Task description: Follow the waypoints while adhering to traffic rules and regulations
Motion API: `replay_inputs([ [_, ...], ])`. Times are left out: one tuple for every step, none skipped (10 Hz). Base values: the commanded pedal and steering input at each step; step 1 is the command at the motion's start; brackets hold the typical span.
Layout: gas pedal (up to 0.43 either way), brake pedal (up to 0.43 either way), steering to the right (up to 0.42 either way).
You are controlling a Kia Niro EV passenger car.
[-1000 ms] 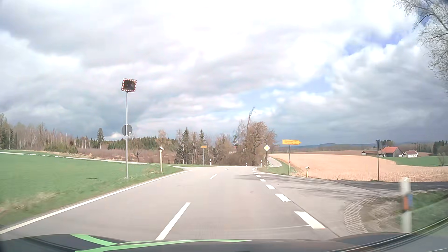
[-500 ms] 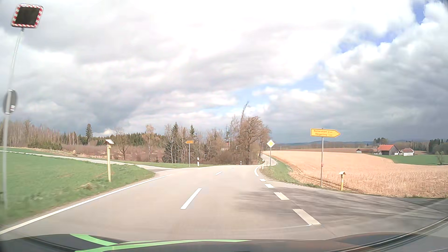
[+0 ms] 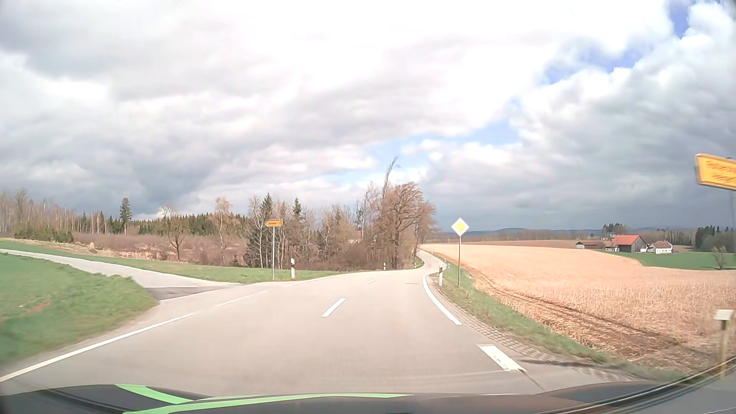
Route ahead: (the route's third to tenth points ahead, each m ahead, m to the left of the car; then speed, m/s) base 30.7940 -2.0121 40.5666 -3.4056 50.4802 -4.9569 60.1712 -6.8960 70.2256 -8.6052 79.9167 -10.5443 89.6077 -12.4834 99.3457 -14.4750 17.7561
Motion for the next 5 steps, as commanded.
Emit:
replay_inputs([
  [0.15, 0.0, 0.019],
  [0.15, 0.0, 0.019],
  [0.15, 0.0, 0.019],
  [0.15, 0.0, 0.019],
  [0.15, 0.0, 0.02],
])
